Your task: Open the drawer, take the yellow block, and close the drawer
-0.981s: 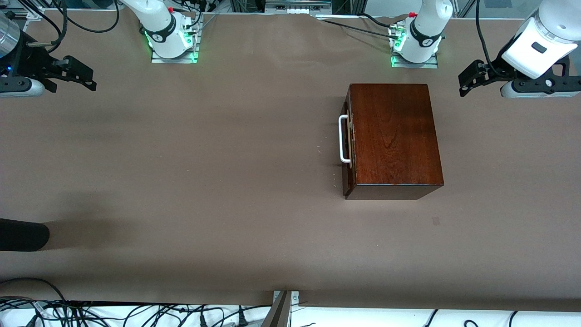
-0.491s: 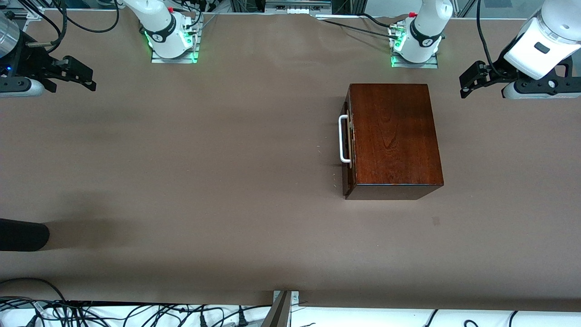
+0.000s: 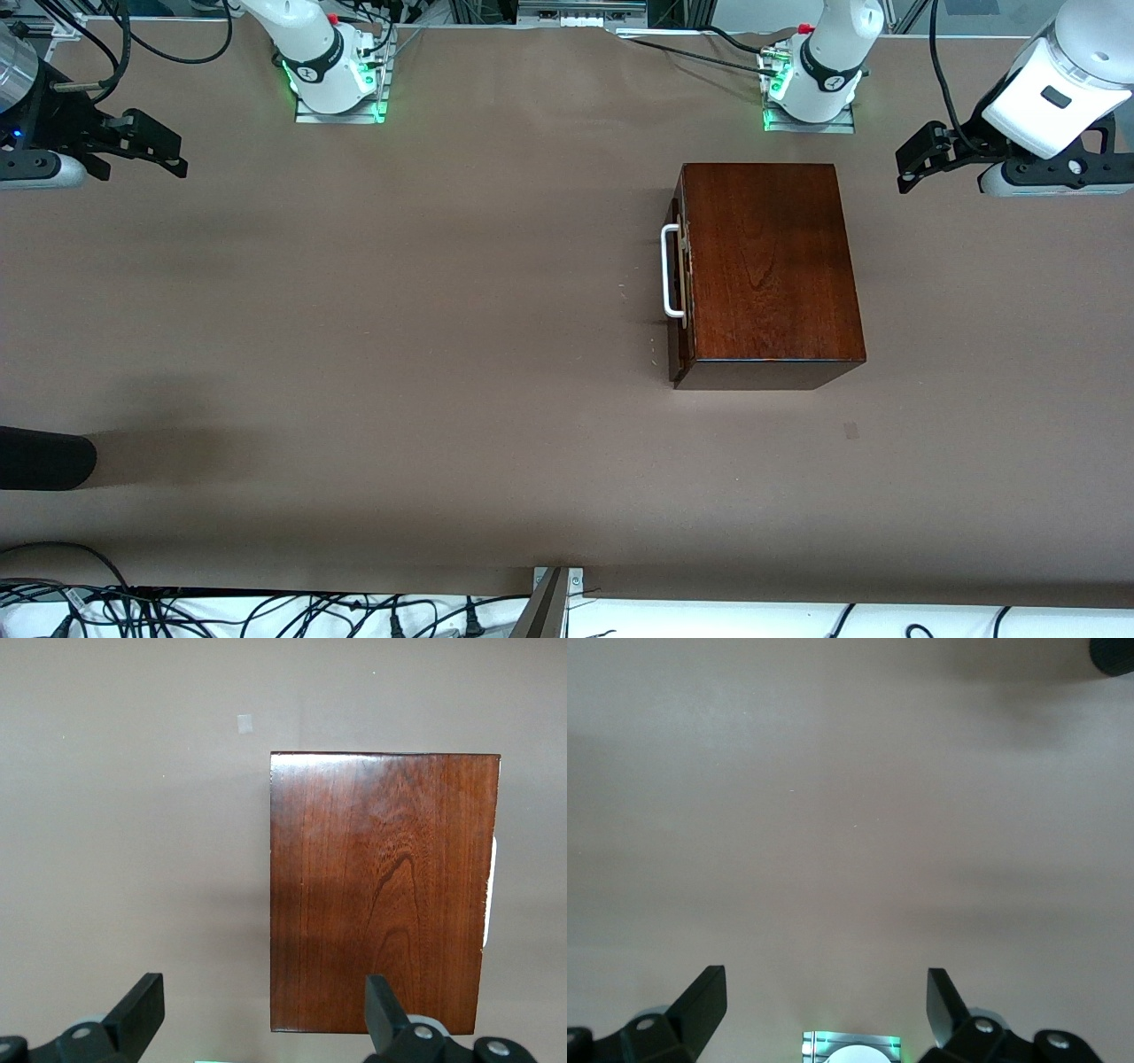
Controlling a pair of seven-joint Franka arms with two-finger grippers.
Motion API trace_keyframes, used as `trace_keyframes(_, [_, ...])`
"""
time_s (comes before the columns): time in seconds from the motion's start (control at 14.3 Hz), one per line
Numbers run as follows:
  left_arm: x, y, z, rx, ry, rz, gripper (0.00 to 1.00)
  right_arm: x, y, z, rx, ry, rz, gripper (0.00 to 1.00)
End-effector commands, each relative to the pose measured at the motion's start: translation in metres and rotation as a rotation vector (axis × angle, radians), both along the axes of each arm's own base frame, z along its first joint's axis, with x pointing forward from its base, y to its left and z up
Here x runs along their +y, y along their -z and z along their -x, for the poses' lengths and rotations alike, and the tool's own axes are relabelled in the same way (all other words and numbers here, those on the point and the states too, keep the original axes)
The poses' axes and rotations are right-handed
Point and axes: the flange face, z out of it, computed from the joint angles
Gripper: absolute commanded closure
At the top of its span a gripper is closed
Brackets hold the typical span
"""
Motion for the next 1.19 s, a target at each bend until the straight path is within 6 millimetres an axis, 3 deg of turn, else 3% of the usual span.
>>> trace_keyframes(0.0, [-0.003,-0.006,-0.002,0.004,-0.012,0.015,0.0,-0.003,-0.001,0.003,0.007,0.002,0.004,0.0])
trace_keyframes(0.14, [-0.014,-0.001,-0.007,0.011,-0.053,0.013,0.0,-0.003,-0.001,0.003,0.007,0.001,0.004,0.0])
trace_keyframes(0.35, [-0.069,0.018,-0.013,0.038,-0.073,0.01,0.0,-0.005,-0.001,0.003,0.006,0.004,0.005,0.0])
trace_keyframes(0.63, [-0.165,0.06,-0.021,0.104,-0.071,0.01,0.0,-0.008,0.001,0.002,0.008,0.008,0.007,0.0])
trace_keyframes(0.77, [-0.22,0.083,-0.011,0.129,-0.025,-0.015,0.0,-0.009,0.002,0.001,0.009,0.01,0.016,0.0])
trace_keyframes(0.91, [-0.274,0.114,0.011,0.143,-0.004,-0.083,0.0,-0.01,0.002,0.001,0.009,0.011,0.018,0.0])
trace_keyframes(1.12, [-0.319,0.149,0.023,0.105,0.007,-0.137,0.0,-0.01,0.002,0.001,0.009,0.014,0.018,0.0])
